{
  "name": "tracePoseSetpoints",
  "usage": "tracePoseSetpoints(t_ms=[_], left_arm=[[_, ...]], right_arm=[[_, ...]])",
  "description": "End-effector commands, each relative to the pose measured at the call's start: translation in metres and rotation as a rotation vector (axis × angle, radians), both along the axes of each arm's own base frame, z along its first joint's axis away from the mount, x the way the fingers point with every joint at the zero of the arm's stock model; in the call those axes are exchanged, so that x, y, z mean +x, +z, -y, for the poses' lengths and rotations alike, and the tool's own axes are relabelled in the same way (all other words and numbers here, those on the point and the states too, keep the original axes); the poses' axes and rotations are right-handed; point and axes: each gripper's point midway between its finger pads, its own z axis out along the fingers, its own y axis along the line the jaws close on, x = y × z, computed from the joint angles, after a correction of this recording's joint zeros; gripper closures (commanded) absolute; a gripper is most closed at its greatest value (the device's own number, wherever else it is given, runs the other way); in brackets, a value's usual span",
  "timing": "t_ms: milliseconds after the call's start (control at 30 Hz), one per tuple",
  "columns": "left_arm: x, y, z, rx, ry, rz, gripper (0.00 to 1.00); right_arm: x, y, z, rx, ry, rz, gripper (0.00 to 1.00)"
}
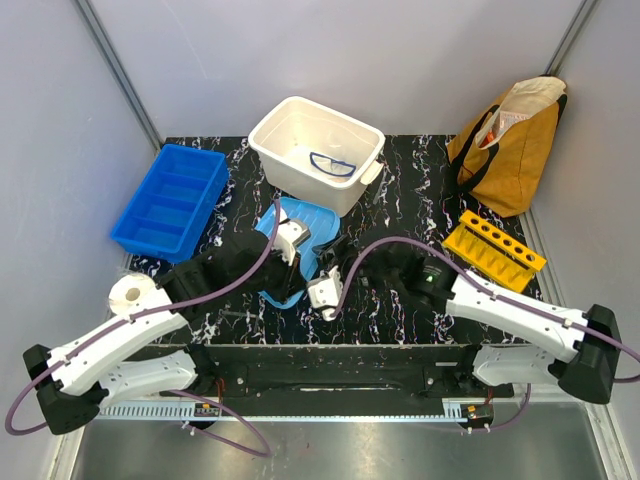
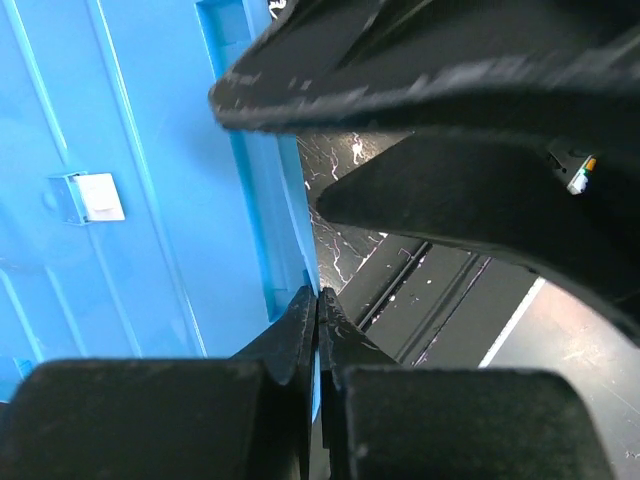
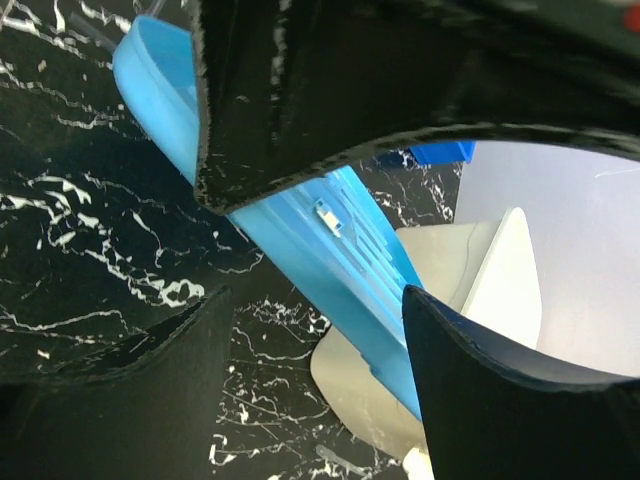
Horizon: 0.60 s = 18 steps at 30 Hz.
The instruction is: Organize the chemistry lab equipment
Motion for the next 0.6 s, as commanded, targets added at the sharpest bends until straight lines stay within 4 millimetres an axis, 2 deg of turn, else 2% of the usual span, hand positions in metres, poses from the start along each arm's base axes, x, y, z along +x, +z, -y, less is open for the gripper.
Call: tracePoseSetpoints(t_ms=[0, 100, 333, 467, 567], left_arm=[[0.001, 0.027, 0.008, -0.097, -0.031, 0.076, 1.00], [0.000, 0.031, 0.007, -0.111, -0.028, 0.084, 1.00], [0.002, 0.041, 0.005, -0.126, -0.012, 0.104, 1.00], [0.003, 0.045, 0.004, -0.124, -0.010, 0.108, 1.00], [0.003, 0.047, 0.003, -0.125, -0.007, 0.111, 1.00]], right_arm=[[0.013, 0.012, -0.012, -0.031, -0.019, 0.158, 0.29], [0.014, 0.007, -0.017, -0.046, -0.011, 0.201, 0.34], [0.025, -0.004, -0.024, -0.073, -0.020, 0.310, 0.53], [0.024, -0.006, -0.026, -0.078, -0.010, 0.326, 0.65], [0.021, -0.012, -0.026, -0.108, 0.006, 0.327, 0.68]])
